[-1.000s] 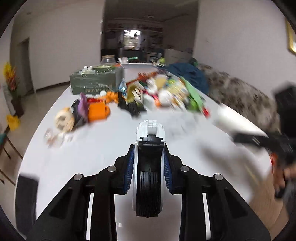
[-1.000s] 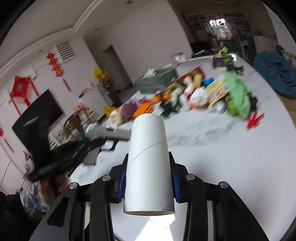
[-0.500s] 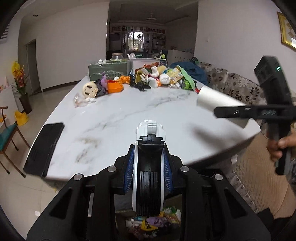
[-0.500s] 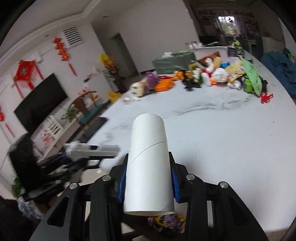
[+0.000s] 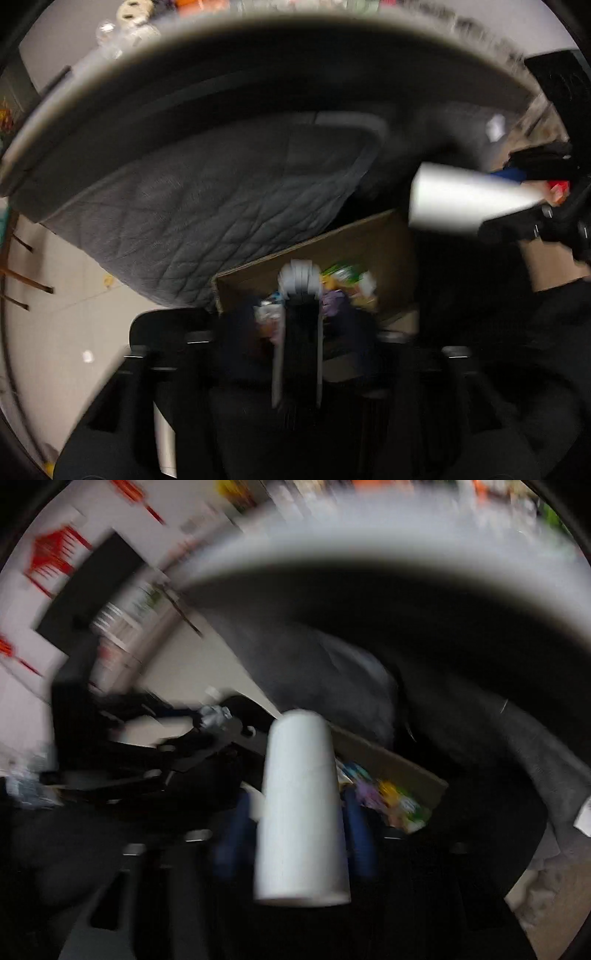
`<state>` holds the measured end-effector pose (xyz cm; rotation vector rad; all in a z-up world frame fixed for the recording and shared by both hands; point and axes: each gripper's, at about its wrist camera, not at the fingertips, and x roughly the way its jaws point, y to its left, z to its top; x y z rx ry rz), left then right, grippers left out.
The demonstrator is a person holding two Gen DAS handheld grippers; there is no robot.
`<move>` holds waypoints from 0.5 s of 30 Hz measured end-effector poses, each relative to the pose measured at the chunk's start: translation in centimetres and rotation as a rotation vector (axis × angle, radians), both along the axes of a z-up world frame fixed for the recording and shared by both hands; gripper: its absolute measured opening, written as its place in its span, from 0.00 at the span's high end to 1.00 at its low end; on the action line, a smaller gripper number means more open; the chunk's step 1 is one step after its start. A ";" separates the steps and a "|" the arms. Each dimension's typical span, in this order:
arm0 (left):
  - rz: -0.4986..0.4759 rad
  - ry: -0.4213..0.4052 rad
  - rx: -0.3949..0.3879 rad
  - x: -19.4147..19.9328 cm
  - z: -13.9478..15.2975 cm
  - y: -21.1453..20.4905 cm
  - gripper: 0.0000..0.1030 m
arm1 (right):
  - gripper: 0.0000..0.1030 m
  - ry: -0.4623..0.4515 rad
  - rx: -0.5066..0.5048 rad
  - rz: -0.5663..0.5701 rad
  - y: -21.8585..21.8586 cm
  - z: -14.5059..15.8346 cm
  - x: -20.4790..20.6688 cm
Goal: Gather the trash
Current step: 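Carry the toy car and paper roll to the cardboard box and release both, then move both grippers back over the table toward the clock toy and octopus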
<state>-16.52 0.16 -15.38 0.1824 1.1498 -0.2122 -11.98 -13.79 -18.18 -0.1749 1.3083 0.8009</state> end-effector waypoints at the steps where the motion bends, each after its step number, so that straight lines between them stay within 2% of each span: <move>1: 0.006 -0.001 0.038 0.4 -0.9 -0.2 0.35 | 0.40 0.005 -0.027 0.007 0.2 -0.8 0.0; 3: -0.011 0.029 0.060 0.9 -2.0 -0.6 0.35 | 0.41 -0.004 -0.028 0.019 0.3 -0.5 -0.4; 6: -0.022 0.008 0.093 0.9 -1.5 -0.9 0.33 | 0.40 -0.054 0.025 0.030 -0.1 2.7 -0.8; 10: -0.008 -0.016 0.101 1.1 0.2 -0.7 0.30 | 0.38 -0.152 0.160 0.040 -1.3 9.7 0.0; 15: 0.020 -0.055 0.119 1.6 4.1 0.3 0.30 | 0.32 -0.265 0.252 -0.016 -1.8 15.8 4.7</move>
